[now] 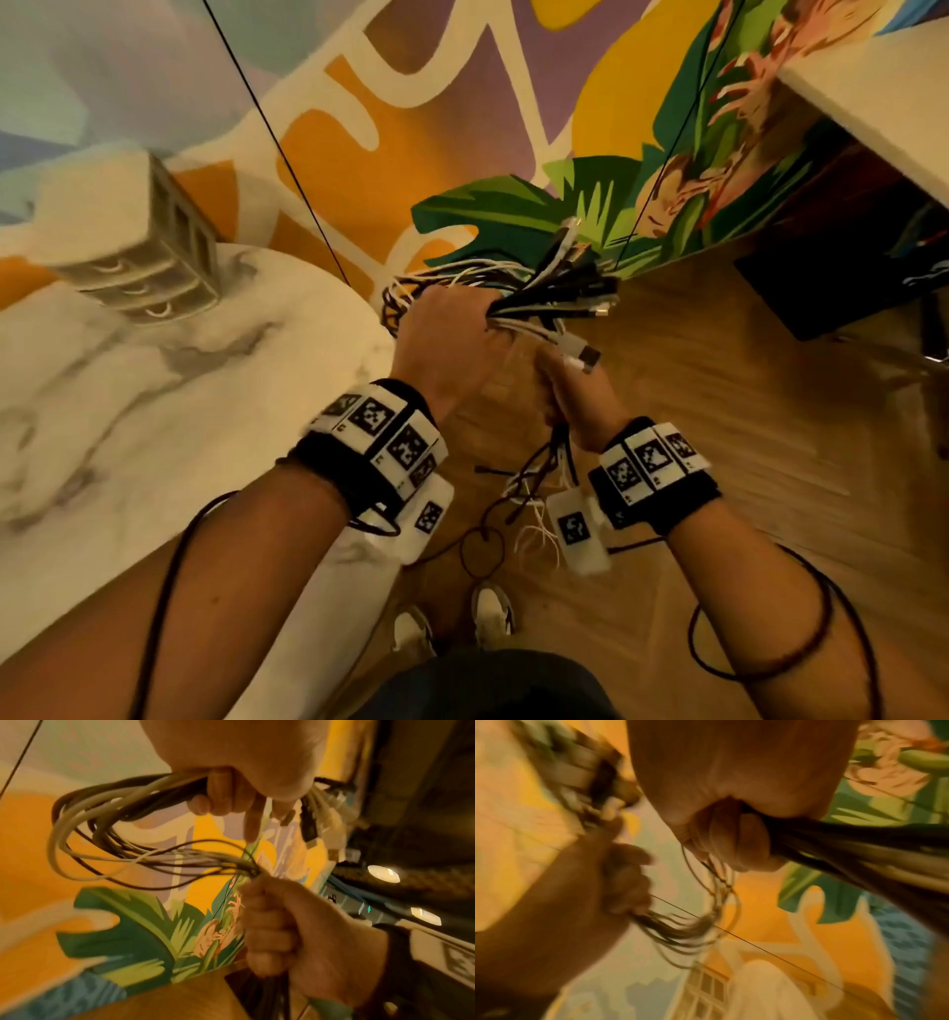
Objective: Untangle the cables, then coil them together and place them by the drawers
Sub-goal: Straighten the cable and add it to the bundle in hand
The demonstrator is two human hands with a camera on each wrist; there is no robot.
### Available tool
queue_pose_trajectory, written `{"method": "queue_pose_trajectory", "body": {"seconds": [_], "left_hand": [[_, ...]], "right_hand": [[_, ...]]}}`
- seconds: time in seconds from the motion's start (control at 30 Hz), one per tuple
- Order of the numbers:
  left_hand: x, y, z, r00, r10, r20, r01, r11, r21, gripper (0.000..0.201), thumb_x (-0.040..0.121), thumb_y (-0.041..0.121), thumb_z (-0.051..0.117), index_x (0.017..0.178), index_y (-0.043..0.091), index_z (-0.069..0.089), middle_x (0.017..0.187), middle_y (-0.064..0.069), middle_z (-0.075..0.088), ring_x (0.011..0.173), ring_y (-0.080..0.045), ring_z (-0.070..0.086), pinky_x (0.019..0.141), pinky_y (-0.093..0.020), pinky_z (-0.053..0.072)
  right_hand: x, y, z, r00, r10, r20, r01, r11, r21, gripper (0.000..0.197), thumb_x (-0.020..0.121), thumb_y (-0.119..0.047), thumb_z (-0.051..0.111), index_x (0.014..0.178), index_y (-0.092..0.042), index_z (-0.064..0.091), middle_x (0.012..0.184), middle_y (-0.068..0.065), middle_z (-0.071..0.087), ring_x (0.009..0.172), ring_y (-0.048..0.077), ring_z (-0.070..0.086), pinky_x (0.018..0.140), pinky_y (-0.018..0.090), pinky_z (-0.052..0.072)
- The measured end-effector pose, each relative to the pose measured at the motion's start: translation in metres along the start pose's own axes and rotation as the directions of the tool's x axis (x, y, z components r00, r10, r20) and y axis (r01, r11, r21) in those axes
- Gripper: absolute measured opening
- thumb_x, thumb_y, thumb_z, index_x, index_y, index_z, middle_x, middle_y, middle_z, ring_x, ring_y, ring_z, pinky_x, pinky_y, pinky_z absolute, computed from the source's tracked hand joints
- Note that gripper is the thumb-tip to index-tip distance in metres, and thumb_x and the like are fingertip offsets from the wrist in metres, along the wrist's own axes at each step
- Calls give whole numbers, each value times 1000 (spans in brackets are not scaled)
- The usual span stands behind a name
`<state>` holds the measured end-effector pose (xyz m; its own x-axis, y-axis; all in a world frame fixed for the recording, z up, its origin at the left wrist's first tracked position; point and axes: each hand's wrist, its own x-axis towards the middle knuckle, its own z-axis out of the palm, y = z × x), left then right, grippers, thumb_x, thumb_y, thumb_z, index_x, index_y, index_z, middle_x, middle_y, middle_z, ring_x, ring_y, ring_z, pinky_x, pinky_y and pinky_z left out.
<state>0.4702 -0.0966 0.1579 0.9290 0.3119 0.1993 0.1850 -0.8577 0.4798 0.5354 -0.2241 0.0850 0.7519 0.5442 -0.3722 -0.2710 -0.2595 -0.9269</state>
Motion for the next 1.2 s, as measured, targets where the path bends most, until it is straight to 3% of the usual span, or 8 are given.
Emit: {"method": "queue_pose_trajectory", "body": {"seconds": [0.13,0.27,0.4,0.57,0.8,0.97,1.1,1.2], "left_hand": [[25,13,3,959,-206,194,260,912,-316,40,79,44,62,69,6,58,60,-5,54,58,-21,48,47,-21,33],[47,34,-16,982,-77,174,137,921,-365,32,80,28,65,70,-2,61,62,-12,56,54,-19,48,49,-32,34],[59,40,-24,998,3,66,14,967,-256,16,82,15,57,75,1,57,73,-10,58,67,-26,53,57,-36,40],[87,39,-63,980,114,-161,-141,976,-168,20,93,23,50,85,7,60,77,-7,61,68,-21,54,61,-30,41],[100,32,-82,911,180,-372,-222,972,-74,28,94,30,50,94,5,62,77,3,54,65,-8,45,55,-17,31],[98,19,-90,889,164,-427,-203,978,-49,28,95,27,45,92,4,60,75,2,49,63,-13,40,57,-22,30],[87,14,-78,942,142,-303,-175,981,-86,22,94,22,45,102,7,60,76,8,53,58,-4,45,53,-14,30],[73,2,-49,971,120,-206,-143,985,-99,18,91,14,45,99,4,57,81,-6,63,67,-23,55,55,-28,32]], "right_hand": [[-6,-49,-1,992,-127,-9,124,983,-137,45,91,-7,46,51,-27,50,44,-11,41,43,10,33,43,22,30],[-9,-77,-4,953,-304,-7,299,941,-158,38,91,-2,48,63,-28,46,40,-15,49,38,-1,42,44,13,31],[7,-63,0,945,-327,0,327,944,-55,35,82,-13,53,49,-22,45,39,-8,40,35,9,32,43,25,26],[34,4,-13,994,-70,-83,53,979,-196,35,87,-9,60,56,-19,48,49,-10,46,38,2,43,47,22,36],[69,76,-33,941,257,-219,-322,877,-356,33,94,-24,51,63,-14,52,61,7,55,52,20,51,50,27,38],[90,84,-40,825,120,-552,-305,917,-256,30,97,-21,42,84,-2,62,85,20,63,81,37,60,76,46,51],[77,105,-39,935,140,-327,-293,824,-485,23,95,-28,47,89,-13,63,69,3,57,72,28,57,63,34,46],[74,134,-47,960,276,-57,-247,730,-637,34,75,-49,65,95,-22,66,84,5,66,75,22,62,63,35,51]]}}
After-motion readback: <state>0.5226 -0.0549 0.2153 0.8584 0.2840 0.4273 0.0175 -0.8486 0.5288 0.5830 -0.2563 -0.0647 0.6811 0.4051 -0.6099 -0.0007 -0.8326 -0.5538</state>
